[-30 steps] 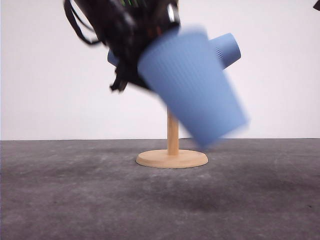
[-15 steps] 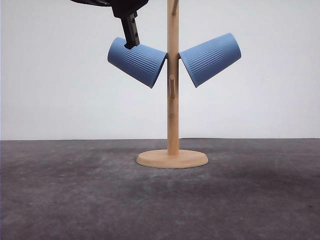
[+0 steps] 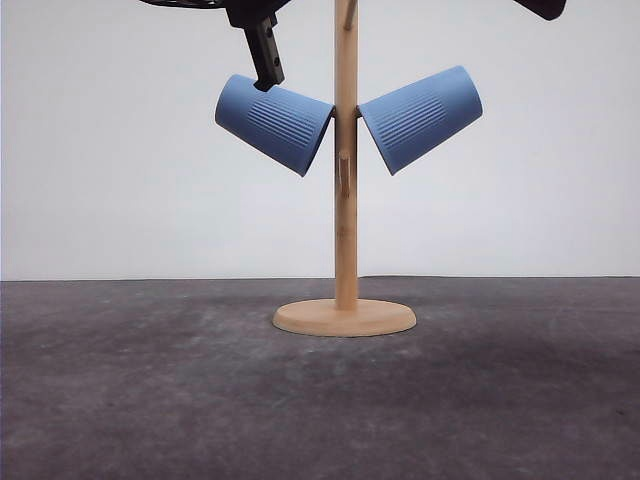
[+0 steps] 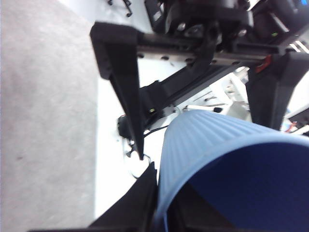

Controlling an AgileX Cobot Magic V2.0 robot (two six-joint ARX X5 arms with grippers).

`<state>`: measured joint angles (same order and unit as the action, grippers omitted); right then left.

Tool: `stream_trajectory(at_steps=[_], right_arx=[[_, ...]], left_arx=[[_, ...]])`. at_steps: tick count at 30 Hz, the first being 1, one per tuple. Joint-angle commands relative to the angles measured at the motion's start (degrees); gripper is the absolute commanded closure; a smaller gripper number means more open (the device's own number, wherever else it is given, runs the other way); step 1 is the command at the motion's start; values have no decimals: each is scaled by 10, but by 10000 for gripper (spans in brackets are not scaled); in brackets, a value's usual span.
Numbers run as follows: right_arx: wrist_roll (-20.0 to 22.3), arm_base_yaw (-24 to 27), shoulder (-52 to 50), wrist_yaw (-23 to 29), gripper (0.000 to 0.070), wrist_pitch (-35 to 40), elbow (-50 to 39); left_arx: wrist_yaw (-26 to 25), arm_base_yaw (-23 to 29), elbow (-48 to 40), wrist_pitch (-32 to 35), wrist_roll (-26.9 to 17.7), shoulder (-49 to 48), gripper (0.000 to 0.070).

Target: Place three cups

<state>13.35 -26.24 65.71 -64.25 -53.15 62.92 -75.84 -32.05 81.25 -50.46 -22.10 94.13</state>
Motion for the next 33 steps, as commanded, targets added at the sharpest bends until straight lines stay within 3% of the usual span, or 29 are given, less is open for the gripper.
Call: stream_trajectory(at_steps=[1, 4, 6, 9, 15, 21, 28, 33], right_arx=[[10, -9, 6, -2, 15, 5, 7], [11, -12, 6, -2, 58, 8, 7], [11, -12, 6, -2, 193, 8, 7], [15, -12, 6, -2, 308, 8, 7], [21, -12, 6, 5, 419, 6, 7], [43, -12, 5, 13, 422, -20, 7], [91, -5, 5, 27, 422, -84, 7], [86, 4, 5, 91, 422, -94, 7]], left_arx=[[-21, -2, 7, 4, -15, 3, 700], [-22, -2, 7, 3, -15, 3, 700], [-22, -2, 7, 3, -17, 3, 700], [-22, -2, 7, 3, -16, 3, 700], [-22, -2, 7, -4, -12, 3, 697], [-19, 11, 8, -35, -12, 3, 498], [36, 54, 21, -104, -29, 3, 464], [104, 83, 57, -196, -70, 2, 464]])
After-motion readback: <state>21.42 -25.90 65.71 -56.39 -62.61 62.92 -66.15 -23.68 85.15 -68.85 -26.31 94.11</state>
